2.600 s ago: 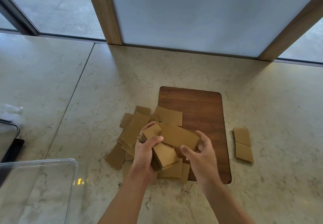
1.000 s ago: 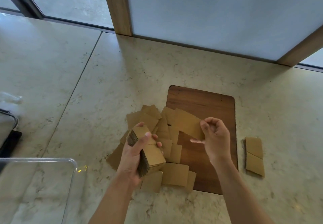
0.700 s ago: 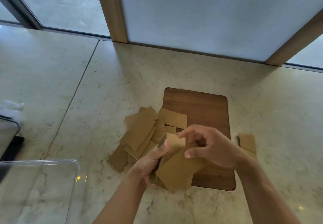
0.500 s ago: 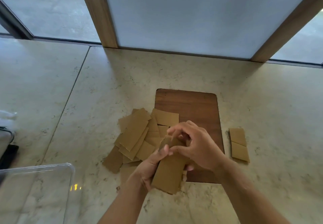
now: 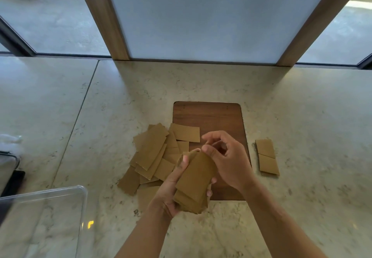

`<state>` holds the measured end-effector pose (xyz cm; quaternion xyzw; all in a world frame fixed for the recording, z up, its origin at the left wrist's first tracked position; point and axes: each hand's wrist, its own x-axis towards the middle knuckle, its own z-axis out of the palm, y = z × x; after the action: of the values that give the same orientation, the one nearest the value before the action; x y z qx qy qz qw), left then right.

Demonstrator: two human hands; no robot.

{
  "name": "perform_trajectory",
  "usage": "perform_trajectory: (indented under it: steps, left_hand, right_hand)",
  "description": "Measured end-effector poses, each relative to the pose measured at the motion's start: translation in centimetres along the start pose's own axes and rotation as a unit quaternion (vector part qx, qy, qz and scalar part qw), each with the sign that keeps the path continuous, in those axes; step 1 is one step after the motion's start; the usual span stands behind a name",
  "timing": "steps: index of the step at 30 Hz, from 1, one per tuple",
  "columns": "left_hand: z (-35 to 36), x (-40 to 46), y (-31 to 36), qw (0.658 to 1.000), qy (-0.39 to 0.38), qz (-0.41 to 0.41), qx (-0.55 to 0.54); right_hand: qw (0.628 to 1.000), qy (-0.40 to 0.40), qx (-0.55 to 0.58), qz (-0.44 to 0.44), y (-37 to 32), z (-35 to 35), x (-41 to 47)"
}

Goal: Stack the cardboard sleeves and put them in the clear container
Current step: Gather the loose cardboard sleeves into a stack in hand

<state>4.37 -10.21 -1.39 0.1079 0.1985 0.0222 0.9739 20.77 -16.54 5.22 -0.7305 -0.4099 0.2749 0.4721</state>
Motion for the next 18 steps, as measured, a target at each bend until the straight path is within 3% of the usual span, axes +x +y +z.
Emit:
perform_trajectory:
  steps: [4, 8, 13, 18]
  left_hand:
    - [0.3, -0.1, -0.1, 0.993, 0.059, 0.094, -0.031]
    - [1.0, -0.4, -0.5, 0.993, 0.046, 0.099, -0.049]
    - [0.9, 0.4, -0.7, 0.963, 0.118, 0.214, -0.113]
    - [-0.1, 1.1, -0.3, 0.939, 0.202, 0.270, -0.065]
  right_hand:
    - [0.997, 0.053, -0.047, 0.025, 0.4, -1.0, 0.2]
    - [0.997, 0.046, -0.066, 0.019, 0.6, -1.2, -0.1]
    - [0.963, 0.229, -0.021, 0.140, 1.1, 1.1, -1.7]
    - [0.964, 0.171, 0.046, 0.201, 1.9, 4.5, -3.7]
